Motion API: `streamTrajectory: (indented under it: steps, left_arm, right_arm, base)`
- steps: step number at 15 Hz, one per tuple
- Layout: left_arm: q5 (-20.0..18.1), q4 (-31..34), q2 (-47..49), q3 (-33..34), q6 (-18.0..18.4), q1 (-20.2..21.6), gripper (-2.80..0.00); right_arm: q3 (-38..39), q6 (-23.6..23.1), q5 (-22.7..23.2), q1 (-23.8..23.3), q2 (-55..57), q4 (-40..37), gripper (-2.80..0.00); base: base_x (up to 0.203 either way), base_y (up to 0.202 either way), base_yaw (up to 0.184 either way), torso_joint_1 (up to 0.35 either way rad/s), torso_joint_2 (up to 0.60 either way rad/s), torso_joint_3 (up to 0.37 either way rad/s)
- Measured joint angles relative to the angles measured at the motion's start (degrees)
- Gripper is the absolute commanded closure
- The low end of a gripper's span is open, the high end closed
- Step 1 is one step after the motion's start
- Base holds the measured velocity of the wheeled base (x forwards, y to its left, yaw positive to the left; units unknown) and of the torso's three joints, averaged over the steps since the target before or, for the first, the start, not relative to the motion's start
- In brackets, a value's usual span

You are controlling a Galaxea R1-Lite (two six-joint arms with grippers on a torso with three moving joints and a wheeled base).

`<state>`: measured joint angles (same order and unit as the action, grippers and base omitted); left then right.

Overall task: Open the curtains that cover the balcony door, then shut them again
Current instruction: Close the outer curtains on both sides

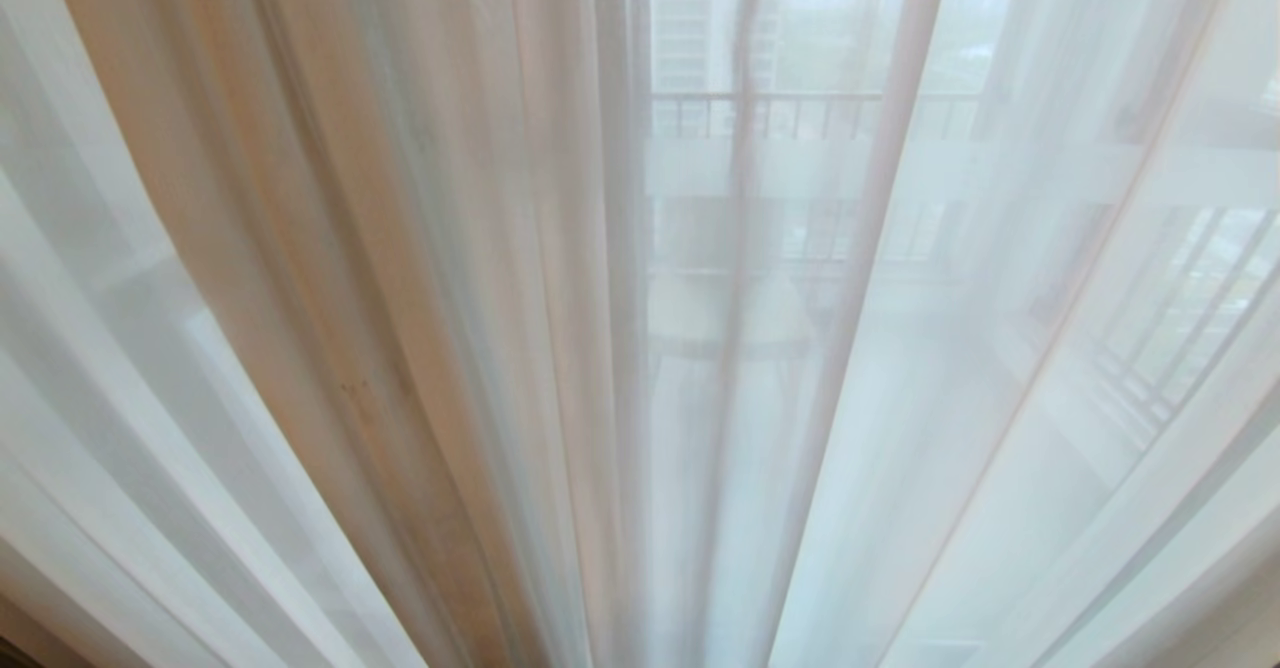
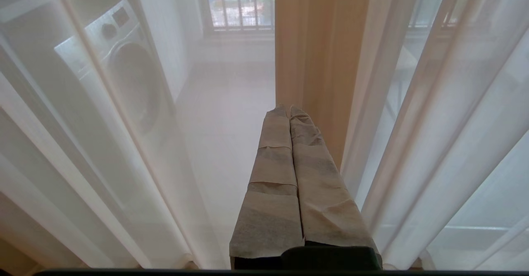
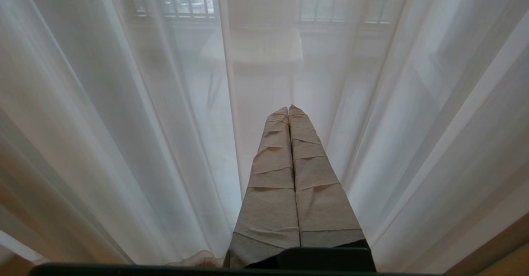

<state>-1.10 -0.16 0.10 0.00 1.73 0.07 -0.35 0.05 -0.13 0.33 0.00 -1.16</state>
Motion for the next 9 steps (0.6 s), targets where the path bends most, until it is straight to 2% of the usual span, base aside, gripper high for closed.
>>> streamTrajectory:
  steps: [5, 9]
  left_arm:
    - [0.0, 0.0, 0.0, 0.0, 0.0, 0.0, 0.0]
    - [0.0, 0.0, 0.0, 0.0, -0.1, 0.0, 0.0]
  right_arm:
    - [-0.1, 1.0, -0.2, 0.0, 0.0, -0.1, 0.0]
    - [-0.1, 1.2, -0.4, 0.0, 0.0, -0.1, 0.0]
  base:
    - [0.0, 0.0, 0.0, -0.039, 0.09, 0.044]
    - [0.0, 0.005, -0.151, -0.074, 0.17, 0.085]
